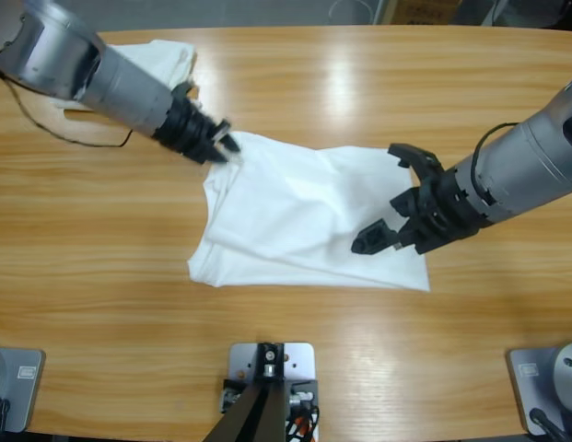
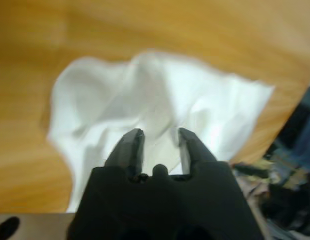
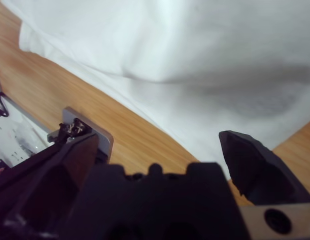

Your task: Fold clothes

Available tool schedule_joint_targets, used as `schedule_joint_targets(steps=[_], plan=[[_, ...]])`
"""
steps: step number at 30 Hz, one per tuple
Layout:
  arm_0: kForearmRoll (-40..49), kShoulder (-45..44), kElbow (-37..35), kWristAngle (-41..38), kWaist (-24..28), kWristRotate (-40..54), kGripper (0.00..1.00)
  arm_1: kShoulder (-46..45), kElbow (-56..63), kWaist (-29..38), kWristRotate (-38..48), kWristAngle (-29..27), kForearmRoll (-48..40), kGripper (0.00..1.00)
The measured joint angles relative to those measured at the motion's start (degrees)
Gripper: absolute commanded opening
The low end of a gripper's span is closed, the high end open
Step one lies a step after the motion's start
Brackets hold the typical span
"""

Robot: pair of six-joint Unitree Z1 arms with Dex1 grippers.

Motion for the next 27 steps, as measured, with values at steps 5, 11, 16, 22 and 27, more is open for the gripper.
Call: schedule_joint_targets(steps=[5, 11, 16, 22, 27], plan=[[7.4, -7.4, 2.7, 8.2, -2.5, 6.0, 0.986, -0.1, 0.0, 0.0, 0.0, 0.3, -0.1, 0.987], [9.7, -11.4, 2.9, 10.1, -11.6, 10.6, 0.977, -0.5, 0.3, 0.0, 0.0, 0.8, -0.1, 0.987], [4.7, -10.4, 4.2, 9.1, -15.9, 18.8, 0.977, -1.6, 0.7, 0.0, 0.0, 0.9, -0.1, 0.987], [-1.1, -9.7, 7.4, 8.2, -14.4, 26.3, 0.977, -2.9, 3.5, 0.0, 0.0, 0.9, -0.1, 0.987], [-3.4, -7.1, 8.1, 6.2, -13.6, 28.6, 0.765, -3.2, 4.6, 0.0, 0.0, 0.9, -0.1, 0.987]])
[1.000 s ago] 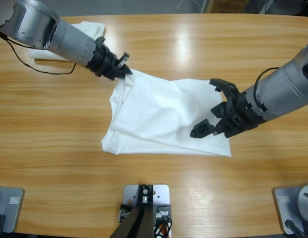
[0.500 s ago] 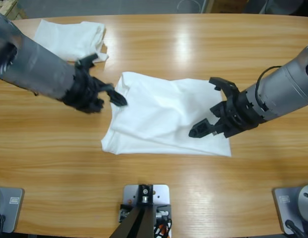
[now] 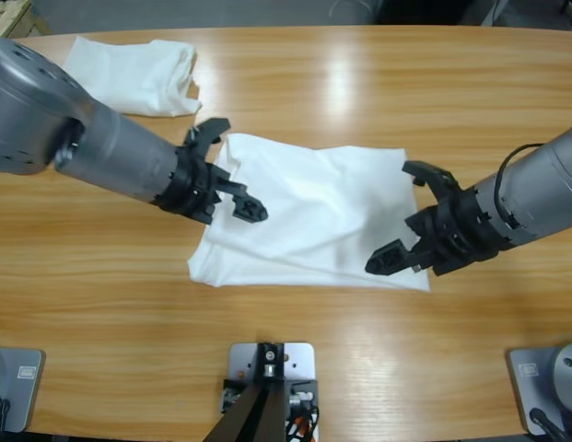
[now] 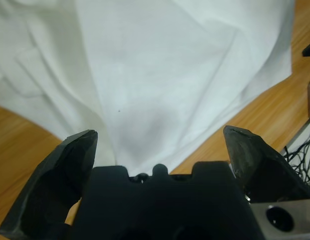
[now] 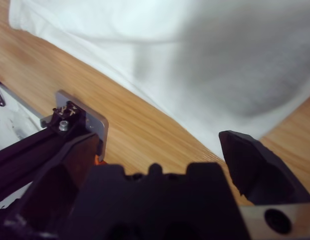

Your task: Fold clothes

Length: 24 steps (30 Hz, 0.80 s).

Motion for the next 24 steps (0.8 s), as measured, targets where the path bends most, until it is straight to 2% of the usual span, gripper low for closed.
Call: schedule_joint_targets(steps=[2, 4, 6, 11, 18, 24], plan=[[-0.7, 1.1, 0.3, -0.6, 0.0, 0.3, 0.528, 0.0, 0.3, 0.0, 0.0, 0.0, 0.0, 0.987], [-1.0, 1.5, 0.6, -0.8, 0.0, 0.3, 0.424, 0.0, 0.5, 0.0, 0.0, 0.0, 0.0, 0.987], [-1.1, 1.7, 1.2, -0.9, 0.0, 0.3, 0.073, 0.0, 0.5, 0.0, 0.0, 0.0, 0.0, 0.987], [-1.2, 1.7, 2.6, -2.3, 0.1, 0.3, 0.0, 0.0, 0.6, 0.0, 0.0, 0.0, 0.0, 0.987], [-1.2, 1.6, 4.2, -3.4, 0.1, 0.2, 0.0, 0.0, 0.8, 0.0, 0.0, 0.0, 0.0, 0.987], [-1.1, -2.3, 6.9, -3.2, -0.9, -7.3, 0.0, 0.0, 1.1, 0.0, 0.0, 0.0, -0.1, 0.987]])
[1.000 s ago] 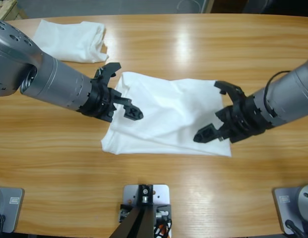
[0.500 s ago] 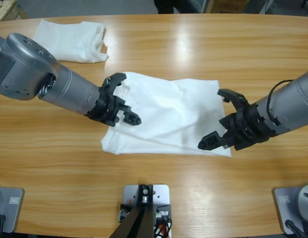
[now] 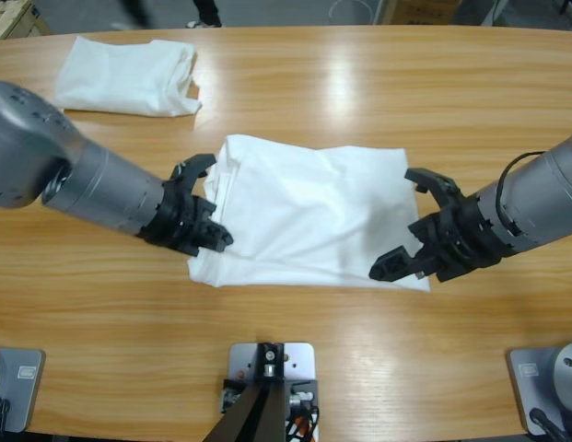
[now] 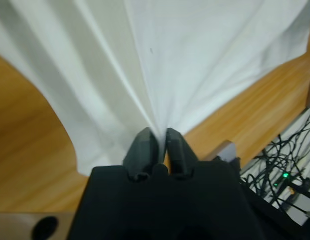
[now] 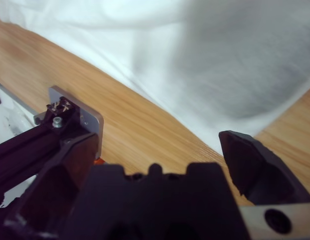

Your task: Fold clothes

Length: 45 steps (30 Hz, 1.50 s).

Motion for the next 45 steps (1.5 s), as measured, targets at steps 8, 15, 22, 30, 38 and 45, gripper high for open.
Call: schedule_joint_targets(steps=[8, 15, 22, 30, 38, 45], plan=[[-0.4, -2.5, 4.6, 1.7, -10.6, -8.0, 0.008, 0.0, 0.2, 0.0, 0.0, 0.0, -0.6, 0.988], [-1.2, -2.2, 6.4, 5.3, -13.1, -9.7, 0.427, 0.0, 0.2, 0.0, 0.0, 0.0, -0.8, 1.0], [1.9, -2.9, 7.1, 11.9, -11.6, -10.6, 0.503, -0.6, 0.5, 0.0, 0.0, -0.2, -0.9, 0.942], [-0.3, -15.8, 6.1, 16.5, -4.5, -10.7, 0.49, -5.2, -0.3, 0.0, -0.2, -1.9, -1.1, 0.0], [-1.1, -6.7, -7.8, 4.9, 1.8, -9.8, 0.48, -4.8, -0.2, 0.0, -0.2, -1.6, -1.5, 0.0], [-0.1, 2.1, -18.9, 2.4, 5.4, -9.7, 0.48, 0.3, 5.4, 0.0, -0.2, -1.0, -8.6, 0.0]])
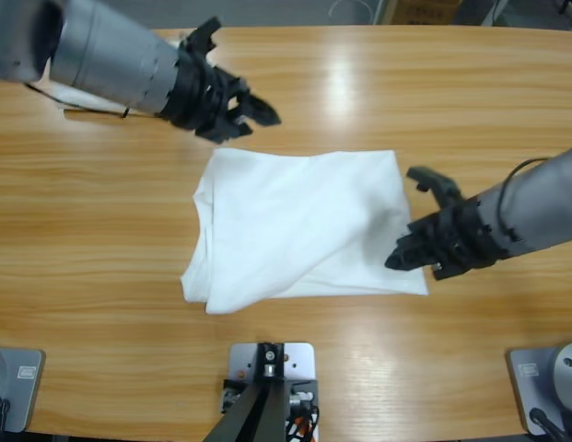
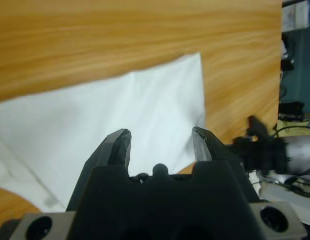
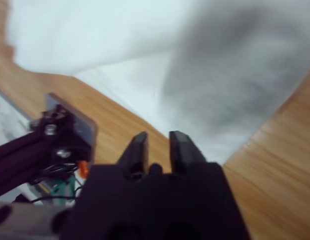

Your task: Fold clothes

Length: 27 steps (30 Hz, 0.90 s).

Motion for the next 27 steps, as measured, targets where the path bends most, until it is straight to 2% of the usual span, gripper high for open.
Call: schedule_joint_targets(steps=[8, 14, 16, 22, 27], plan=[[1.1, 3.1, -1.3, -3.1, 0.2, 0.1, 0.48, 5.4, 2.1, 0.0, 0.0, 0.6, -4.9, 0.0], [1.7, 3.6, -1.3, -3.6, 0.1, 0.1, 0.465, 7.5, 2.6, 0.0, 0.1, 0.6, -5.2, 0.0], [2.3, 3.6, -1.3, -3.6, -0.8, 0.1, 0.388, 7.5, 2.6, 0.0, 0.2, 0.6, -5.2, 0.0], [5.6, 4.2, -1.3, -3.6, -5.5, -1.9, 0.398, 7.6, 2.6, 0.0, 0.2, 0.6, -5.2, 0.0], [6.7, 8.0, -0.9, -2.8, -5.8, -3.2, 0.393, 7.6, 2.6, 0.0, 0.2, 0.6, -5.2, 0.0]])
